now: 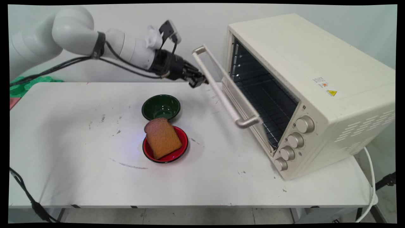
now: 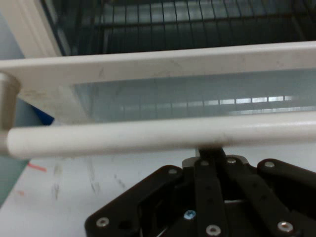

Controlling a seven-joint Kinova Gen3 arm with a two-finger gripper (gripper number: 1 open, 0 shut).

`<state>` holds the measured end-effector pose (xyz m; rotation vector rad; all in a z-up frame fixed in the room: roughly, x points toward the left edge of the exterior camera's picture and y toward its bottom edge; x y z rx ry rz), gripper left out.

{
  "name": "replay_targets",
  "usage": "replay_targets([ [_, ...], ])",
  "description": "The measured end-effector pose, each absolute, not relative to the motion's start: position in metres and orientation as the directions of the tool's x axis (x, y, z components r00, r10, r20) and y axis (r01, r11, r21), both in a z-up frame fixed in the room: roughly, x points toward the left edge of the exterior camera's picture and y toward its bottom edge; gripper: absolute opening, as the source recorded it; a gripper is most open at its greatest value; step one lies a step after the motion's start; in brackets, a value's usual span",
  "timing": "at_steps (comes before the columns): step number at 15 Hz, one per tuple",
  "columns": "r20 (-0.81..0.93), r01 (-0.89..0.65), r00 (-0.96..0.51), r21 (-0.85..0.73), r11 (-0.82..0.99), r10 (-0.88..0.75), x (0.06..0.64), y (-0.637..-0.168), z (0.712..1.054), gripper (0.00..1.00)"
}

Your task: Close the oven

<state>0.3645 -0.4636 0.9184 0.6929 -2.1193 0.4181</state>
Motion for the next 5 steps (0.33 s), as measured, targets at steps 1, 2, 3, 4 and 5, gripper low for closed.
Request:
replay_targets([
  [1,0.817,-0.609,-0.480,-0.048,0.791,-0.320,0.362,-0.466,0.926,0.00],
  [2,0.823,-0.608,-0.474,-0.048,0.792,-0.314,0.360,-0.468,0.931,0.00],
  [3,0.829,-0.608,-0.467,-0.048,0.793,-0.308,0.358,-0.469,0.937,0.00],
  [4,0.835,-0.606,-0.460,-0.048,0.794,-0.301,0.356,-0.470,0.944,0.00],
  [5,0.840,-0.604,-0.456,-0.048,0.795,-0.295,0.355,-0.471,0.948,0.00],
])
